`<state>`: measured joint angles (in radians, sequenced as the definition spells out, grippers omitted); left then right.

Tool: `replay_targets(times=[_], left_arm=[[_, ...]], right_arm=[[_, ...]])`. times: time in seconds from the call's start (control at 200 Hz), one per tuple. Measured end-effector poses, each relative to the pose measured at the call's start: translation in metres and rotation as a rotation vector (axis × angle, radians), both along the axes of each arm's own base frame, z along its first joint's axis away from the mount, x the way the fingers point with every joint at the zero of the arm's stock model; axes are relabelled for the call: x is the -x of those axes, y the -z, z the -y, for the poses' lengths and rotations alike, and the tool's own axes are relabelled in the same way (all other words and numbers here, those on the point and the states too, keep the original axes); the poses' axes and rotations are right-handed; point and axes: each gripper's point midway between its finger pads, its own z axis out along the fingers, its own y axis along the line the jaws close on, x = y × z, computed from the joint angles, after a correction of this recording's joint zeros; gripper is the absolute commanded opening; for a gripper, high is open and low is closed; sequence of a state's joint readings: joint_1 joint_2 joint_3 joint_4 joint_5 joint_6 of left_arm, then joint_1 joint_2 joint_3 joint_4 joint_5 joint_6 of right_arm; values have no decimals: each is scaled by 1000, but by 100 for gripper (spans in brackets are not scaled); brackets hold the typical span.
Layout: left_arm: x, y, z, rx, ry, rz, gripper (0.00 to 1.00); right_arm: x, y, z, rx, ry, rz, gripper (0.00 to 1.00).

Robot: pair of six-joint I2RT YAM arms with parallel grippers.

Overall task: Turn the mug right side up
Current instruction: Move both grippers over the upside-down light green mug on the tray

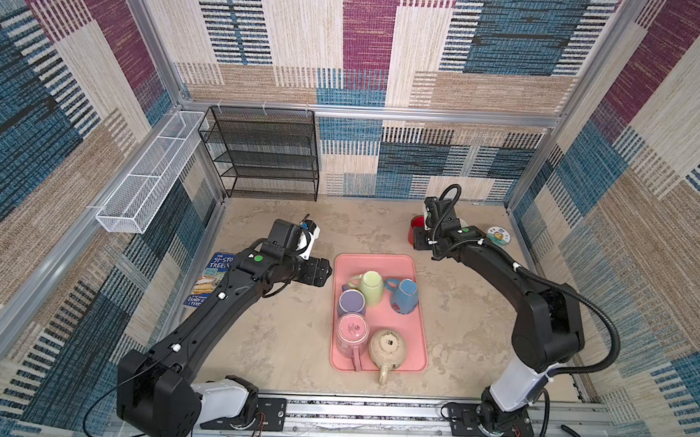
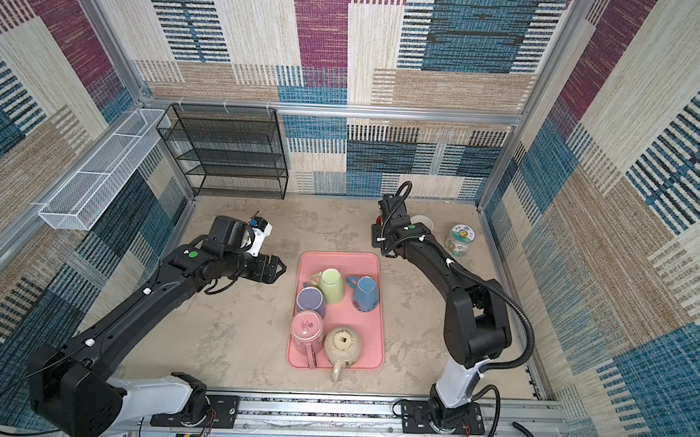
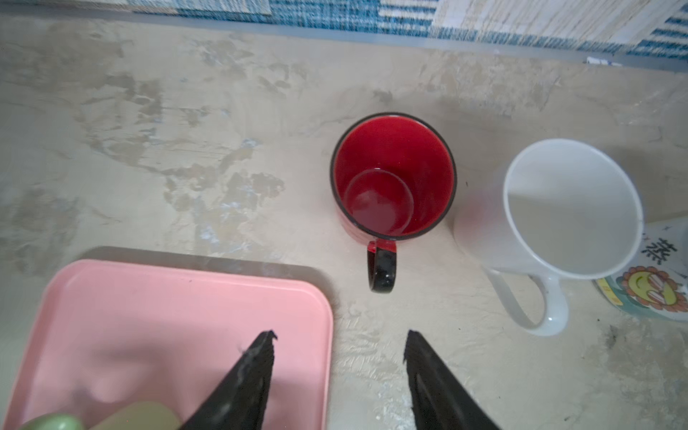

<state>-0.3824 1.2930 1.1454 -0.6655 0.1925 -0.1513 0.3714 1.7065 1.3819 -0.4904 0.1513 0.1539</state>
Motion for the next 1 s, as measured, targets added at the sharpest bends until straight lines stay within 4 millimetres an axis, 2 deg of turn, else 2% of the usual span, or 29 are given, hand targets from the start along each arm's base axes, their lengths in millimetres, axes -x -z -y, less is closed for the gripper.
replay_targets(times=[0.085, 0.21, 0.376, 0.501, 0.611, 0.731, 0.886, 0.977, 1.002], left_arm=[[-5, 1, 3, -1, 3, -12, 71], [-18, 2, 10, -4, 8, -36, 60], [-35, 9, 19, -7, 14, -70, 47], [-49, 23, 26, -17, 17, -107, 35], [-60, 35, 33, -21, 21, -138, 26], [-64, 49, 45, -27, 36, -175, 19], [-67, 67, 62, -35, 63, -208, 12], [-71, 82, 64, -42, 54, -240, 10], [-72, 84, 65, -43, 54, -243, 6]], right_arm=[[15, -15, -14, -18, -41, 34, 60], [45, -31, -36, -72, -123, 58, 60], [75, -32, -50, -121, -185, 59, 60], [104, -21, -67, -149, -266, 23, 60], [126, -7, -74, -158, -300, -12, 58], [147, 10, -81, -182, -342, -58, 51], [165, 25, -90, -218, -384, -94, 38], [175, 35, -98, -236, -405, -124, 35], [177, 38, -100, -237, -410, -131, 35]])
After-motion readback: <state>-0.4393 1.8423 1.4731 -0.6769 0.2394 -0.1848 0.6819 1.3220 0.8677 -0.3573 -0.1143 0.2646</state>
